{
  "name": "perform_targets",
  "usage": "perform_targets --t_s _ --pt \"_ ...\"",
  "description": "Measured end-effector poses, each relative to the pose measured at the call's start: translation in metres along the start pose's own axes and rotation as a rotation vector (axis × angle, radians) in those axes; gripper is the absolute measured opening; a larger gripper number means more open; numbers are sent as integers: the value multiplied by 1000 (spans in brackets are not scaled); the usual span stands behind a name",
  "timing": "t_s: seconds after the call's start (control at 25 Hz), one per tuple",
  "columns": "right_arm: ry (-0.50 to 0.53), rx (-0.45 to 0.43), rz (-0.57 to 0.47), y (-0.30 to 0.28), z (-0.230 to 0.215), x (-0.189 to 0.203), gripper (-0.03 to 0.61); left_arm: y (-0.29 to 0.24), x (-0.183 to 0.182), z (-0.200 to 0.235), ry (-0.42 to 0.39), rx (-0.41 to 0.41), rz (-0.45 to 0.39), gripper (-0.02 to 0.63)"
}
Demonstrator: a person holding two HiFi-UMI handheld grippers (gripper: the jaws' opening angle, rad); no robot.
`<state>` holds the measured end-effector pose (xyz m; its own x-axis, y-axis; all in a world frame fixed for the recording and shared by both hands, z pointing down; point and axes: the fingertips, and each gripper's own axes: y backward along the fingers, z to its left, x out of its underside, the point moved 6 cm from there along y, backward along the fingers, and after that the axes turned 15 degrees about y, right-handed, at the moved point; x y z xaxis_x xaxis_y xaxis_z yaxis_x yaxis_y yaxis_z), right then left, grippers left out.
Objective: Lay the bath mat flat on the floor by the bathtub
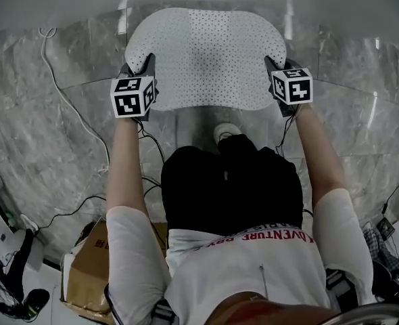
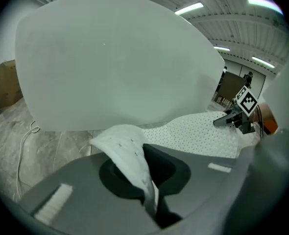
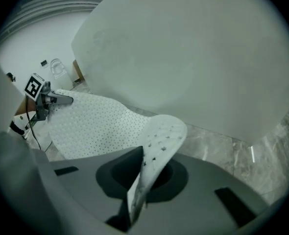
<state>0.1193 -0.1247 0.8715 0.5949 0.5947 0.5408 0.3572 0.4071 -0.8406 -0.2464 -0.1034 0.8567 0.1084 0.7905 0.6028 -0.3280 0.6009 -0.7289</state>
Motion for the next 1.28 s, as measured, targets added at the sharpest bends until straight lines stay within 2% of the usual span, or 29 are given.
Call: perform_targets --t_s 0.12,0.28,0.32,0.4,0.44,0.48,0.56,0.72,0.8,0.84,0.88,0.96,1.0,1.08,1.16,1.28 --pt "-24 32 25 -13 -3 18 18 -12 21 18 3 -40 26 18" --pt "-57 66 47 -23 -5 33 18 -21 42 33 -33 -82 67 24" --pt "-64 80 50 -24 -7 37 18 -22 44 35 -15 -90 62 55" --pt "-78 119 51 -27 -12 42 37 -23 47 40 62 -101 36 249" --pt "-85 145 48 -27 -15 43 133 -21 47 43 93 -115 17 279" --pt "-87 171 44 -26 -17 43 182 -17 45 47 102 -139 -7 303" --pt "-76 214 28 -24 -21 40 214 -9 40 54 75 -194 -55 342" --pt "-88 221 -1 -21 -23 31 218 3 25 54 71 -218 -101 353" --pt "-95 212 -12 -18 -21 25 218 7 17 47 79 -196 -96 348" --pt "-94 204 -18 -14 -19 20 218 9 13 42 84 -180 -92 326" --pt "-91 199 -26 -7 -17 14 198 13 9 35 94 -161 -87 276" --pt "-83 203 -57 15 -12 -3 83 25 -2 18 129 -112 -80 155" --pt "-79 206 -81 30 -10 -14 41 34 -9 7 148 -89 -79 132" --pt "-76 191 -128 61 -3 -40 17 57 -27 -15 181 -59 -87 45" --pt "-61 166 -162 95 8 -67 12 86 -47 -36 188 -51 -105 12" --pt "-10 136 -179 148 24 -106 11 133 -83 -71 134 -62 -124 12"
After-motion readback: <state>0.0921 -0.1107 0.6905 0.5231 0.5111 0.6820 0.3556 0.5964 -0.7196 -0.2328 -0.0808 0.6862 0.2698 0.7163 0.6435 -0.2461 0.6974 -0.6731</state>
